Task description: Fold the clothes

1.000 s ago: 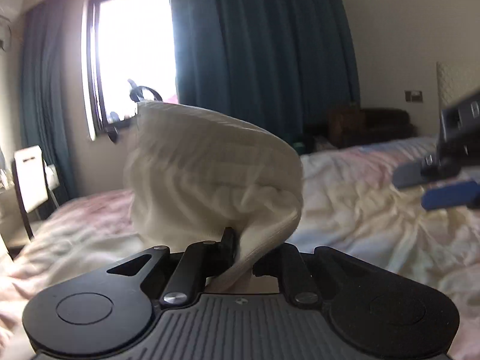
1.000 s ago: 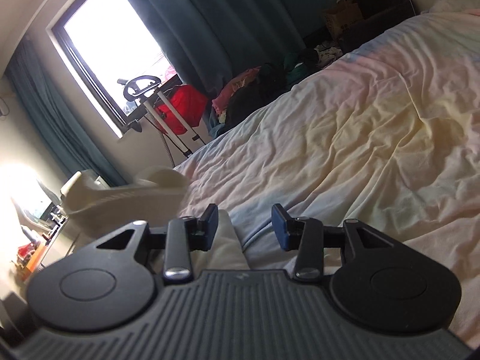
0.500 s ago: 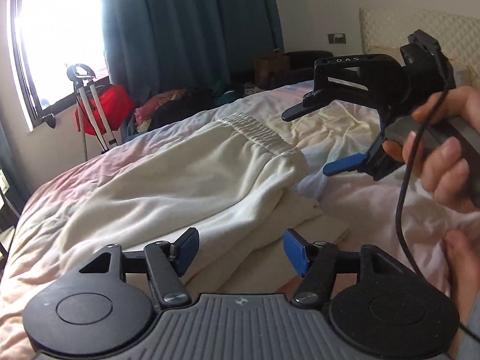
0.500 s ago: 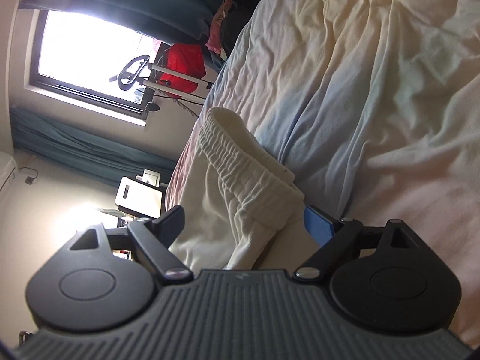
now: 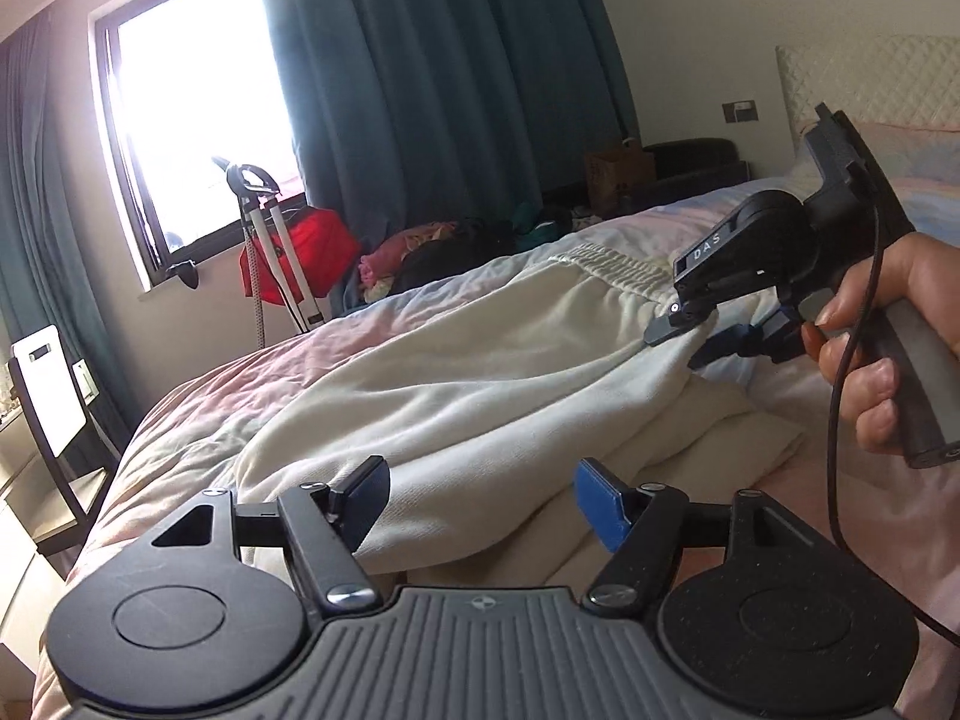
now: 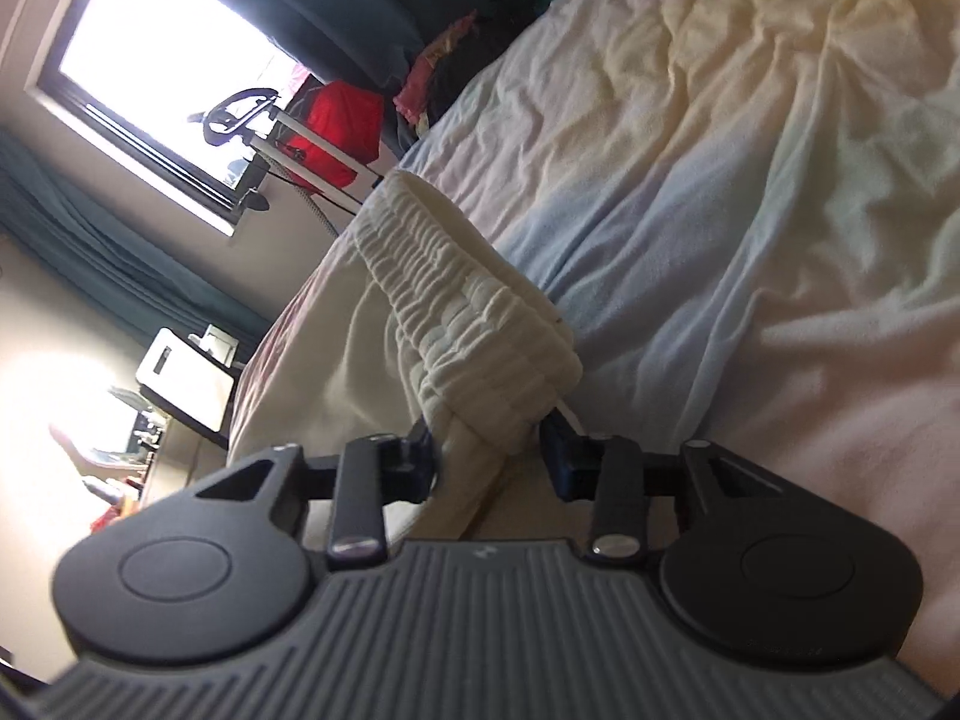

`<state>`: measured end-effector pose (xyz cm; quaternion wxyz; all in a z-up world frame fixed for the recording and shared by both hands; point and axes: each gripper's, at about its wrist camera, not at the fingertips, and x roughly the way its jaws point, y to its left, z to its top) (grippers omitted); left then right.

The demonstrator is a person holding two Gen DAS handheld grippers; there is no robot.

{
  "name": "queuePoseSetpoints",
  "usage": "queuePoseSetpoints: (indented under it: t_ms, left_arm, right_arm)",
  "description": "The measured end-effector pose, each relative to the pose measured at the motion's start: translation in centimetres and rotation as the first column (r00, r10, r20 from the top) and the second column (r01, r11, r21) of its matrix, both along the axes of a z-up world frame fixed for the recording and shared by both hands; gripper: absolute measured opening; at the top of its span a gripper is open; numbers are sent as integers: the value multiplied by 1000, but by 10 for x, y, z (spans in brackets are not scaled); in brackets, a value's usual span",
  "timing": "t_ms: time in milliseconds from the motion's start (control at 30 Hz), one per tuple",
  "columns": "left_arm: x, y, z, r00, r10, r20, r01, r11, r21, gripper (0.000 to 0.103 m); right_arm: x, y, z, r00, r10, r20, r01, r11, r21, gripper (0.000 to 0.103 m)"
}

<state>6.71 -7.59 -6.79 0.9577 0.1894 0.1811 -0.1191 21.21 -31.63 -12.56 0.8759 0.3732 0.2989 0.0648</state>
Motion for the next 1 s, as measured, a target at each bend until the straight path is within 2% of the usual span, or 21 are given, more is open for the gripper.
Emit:
queuePoseSetpoints:
  t_ms: [100,167,300,433,533,667,733,800,900,1000]
  left_arm:
    - [3,1,-5,999,34,26,-35,999,21,73]
    - [7,5,-8,996,82,44,-84,996,36,73]
    - [14,11,-11,987,152,52,-156,985,68,75]
    - [18,18,-13,973,230,25,-232,969,81,77]
    - [18,27,-10,950,312,15,-312,948,57,84]
    - [16,60,4,901,425,-91,-434,893,-117,89]
    - [12,69,7,890,433,-141,-452,878,-156,90]
    - [8,72,8,886,433,-165,-457,875,-158,89]
    - [0,70,9,882,447,-150,-464,879,-106,86]
    - [-4,76,14,877,448,-172,-474,867,-157,86]
  right_arm:
    - [-10,10,20,995,-3,99,12,996,-92,32]
    - [-17,11,32,986,1,164,17,994,-109,28]
    - [-25,5,45,968,-1,250,15,998,-55,25]
    - [-33,-4,50,959,-13,282,22,999,-29,25]
    - [-37,-9,41,972,-30,235,35,999,-14,25]
    - [-39,-9,18,994,-31,102,36,998,-44,25]
    - [-40,-9,9,998,-34,52,37,998,-56,25]
    - [-43,-10,7,998,-41,40,43,997,-58,24]
    - [-47,-11,4,998,-51,21,52,997,-62,24]
    - [-59,-6,25,989,-34,145,51,992,-115,22]
